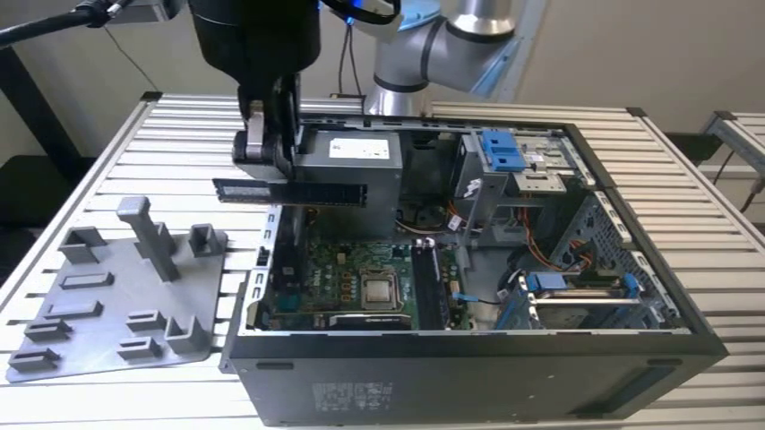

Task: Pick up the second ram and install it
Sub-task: 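Pick up the second ram and move it above second insertion slot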

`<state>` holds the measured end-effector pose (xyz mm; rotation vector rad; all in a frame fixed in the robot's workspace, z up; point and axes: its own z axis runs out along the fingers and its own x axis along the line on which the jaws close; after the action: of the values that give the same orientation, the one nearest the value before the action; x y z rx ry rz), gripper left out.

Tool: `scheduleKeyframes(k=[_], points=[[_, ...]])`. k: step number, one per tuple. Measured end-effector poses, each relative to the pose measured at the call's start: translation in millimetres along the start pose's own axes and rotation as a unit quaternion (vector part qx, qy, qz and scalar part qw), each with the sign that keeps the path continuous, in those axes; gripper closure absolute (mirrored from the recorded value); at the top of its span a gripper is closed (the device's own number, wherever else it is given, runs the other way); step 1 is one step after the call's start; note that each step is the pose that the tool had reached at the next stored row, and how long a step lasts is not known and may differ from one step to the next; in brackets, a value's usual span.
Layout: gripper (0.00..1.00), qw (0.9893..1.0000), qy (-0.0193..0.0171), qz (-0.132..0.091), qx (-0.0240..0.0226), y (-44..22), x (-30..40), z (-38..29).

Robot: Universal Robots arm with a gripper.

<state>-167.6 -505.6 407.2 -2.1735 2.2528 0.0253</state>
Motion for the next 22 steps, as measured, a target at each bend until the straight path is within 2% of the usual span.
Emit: scheduleKeyframes(k=[12,22], points=[[0.86,1.0,0.0,0.003,0.0001,-42.1,-6.6,0.0],[0.86,1.0,0.0,0.005,0.0001,-80.4,-12.1,-0.1]])
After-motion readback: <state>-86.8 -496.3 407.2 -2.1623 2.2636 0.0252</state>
